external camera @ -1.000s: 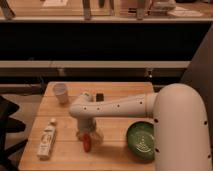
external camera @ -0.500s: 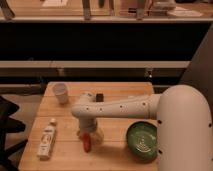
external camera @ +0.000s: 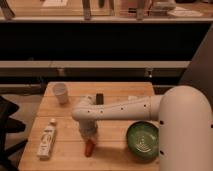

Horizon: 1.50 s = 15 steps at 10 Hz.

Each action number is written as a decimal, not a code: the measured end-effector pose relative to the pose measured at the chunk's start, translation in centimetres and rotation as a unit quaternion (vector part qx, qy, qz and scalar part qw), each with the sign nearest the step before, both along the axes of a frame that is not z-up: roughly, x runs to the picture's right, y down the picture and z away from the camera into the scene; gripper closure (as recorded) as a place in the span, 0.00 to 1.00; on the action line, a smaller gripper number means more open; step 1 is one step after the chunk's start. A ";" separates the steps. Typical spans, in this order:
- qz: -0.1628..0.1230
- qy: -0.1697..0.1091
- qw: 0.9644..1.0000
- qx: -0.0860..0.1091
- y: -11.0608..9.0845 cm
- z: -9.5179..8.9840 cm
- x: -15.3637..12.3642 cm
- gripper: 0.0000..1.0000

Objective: Drag the pepper across the table

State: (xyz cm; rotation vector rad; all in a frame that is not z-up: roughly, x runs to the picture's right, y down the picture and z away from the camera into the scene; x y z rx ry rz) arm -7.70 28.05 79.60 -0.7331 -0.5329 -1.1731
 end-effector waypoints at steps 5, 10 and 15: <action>0.018 0.004 1.000 -0.002 -1.1 0.5 1.6 0.98; 0.030 0.003 1.000 -0.002 -1.9 0.7 2.3 0.98; 0.048 0.003 0.999 -0.004 -2.2 0.6 3.8 0.98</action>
